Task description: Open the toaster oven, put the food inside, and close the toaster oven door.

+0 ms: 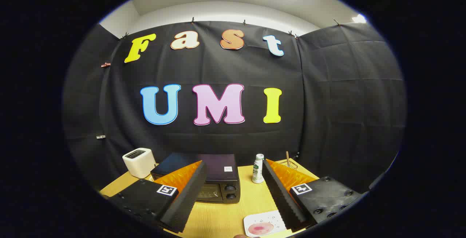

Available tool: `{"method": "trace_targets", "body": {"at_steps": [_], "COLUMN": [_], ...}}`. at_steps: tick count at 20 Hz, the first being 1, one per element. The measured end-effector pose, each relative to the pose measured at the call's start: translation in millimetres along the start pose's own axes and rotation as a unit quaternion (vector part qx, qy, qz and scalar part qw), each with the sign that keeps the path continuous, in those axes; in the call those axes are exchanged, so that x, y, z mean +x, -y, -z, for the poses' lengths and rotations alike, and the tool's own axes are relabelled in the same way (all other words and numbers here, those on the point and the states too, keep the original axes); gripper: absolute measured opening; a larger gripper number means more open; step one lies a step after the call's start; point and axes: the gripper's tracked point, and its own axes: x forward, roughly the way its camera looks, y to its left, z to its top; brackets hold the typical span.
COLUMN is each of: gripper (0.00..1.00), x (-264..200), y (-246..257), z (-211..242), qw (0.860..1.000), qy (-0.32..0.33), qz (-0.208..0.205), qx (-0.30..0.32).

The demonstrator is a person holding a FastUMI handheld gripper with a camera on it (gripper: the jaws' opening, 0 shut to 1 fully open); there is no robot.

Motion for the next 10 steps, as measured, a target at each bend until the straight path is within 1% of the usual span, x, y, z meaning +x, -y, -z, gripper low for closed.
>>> {"method": "trace_targets", "body": {"at_steps": [3,10], "gripper": [0.98,0.98], "x": [-3,-2], "y": [2,-1], "z": [6,17], "qw": [1.0,1.0], "qy": [-0.007,-0.022], "qz": [0.003,-0.003], "qx": [-0.002,0.006]}}
